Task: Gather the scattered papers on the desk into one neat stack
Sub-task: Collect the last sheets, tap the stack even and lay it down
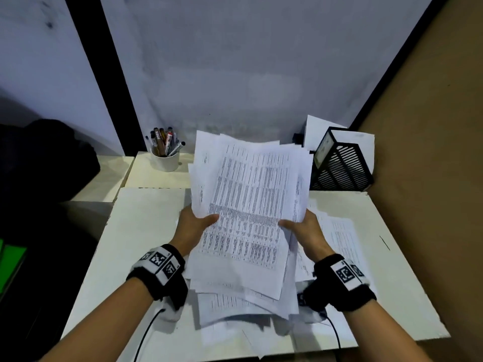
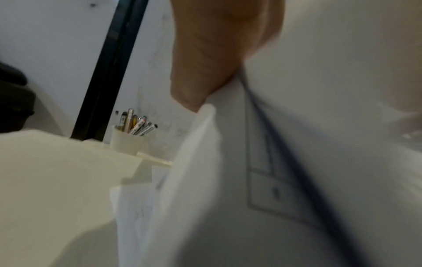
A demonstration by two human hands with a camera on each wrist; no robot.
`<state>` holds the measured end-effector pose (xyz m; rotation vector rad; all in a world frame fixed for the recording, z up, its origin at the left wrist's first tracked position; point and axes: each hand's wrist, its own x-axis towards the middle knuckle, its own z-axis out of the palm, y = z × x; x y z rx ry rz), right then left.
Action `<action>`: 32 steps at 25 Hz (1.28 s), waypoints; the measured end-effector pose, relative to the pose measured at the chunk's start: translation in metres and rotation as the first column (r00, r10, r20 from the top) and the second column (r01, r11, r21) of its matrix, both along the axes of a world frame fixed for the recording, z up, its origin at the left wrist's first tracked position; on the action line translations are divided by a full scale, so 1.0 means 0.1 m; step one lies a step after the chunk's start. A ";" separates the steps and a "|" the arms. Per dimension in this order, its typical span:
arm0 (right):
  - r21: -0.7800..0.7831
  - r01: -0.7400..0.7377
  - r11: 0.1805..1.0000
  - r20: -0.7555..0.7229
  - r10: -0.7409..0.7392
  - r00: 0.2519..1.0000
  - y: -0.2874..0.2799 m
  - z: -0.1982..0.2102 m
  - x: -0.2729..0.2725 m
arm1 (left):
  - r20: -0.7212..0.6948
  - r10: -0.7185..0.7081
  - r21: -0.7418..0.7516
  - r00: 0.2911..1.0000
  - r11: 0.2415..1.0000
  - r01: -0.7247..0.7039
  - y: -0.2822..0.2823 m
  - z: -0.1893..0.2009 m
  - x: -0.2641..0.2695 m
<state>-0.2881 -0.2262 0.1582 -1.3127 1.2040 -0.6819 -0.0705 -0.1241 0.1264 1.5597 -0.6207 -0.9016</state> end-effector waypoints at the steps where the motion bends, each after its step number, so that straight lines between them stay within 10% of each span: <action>1: -0.064 0.033 0.997 0.002 -0.033 0.999 0.00 0.00 0.01 | 0.005 0.027 -0.058 1.000 0.998 -0.027 0.01 0.04 -0.01; 20: -0.283 0.134 0.950 0.344 -0.030 0.939 -0.04 0.53 0.40 | 0.081 0.209 -0.313 0.975 0.934 -0.174 -0.10 0.70 -0.17; 32: -0.109 0.496 0.861 0.465 -0.397 0.791 -0.05 0.71 0.71 | -0.130 0.495 -0.360 0.859 0.784 -0.506 -0.37 0.99 -0.35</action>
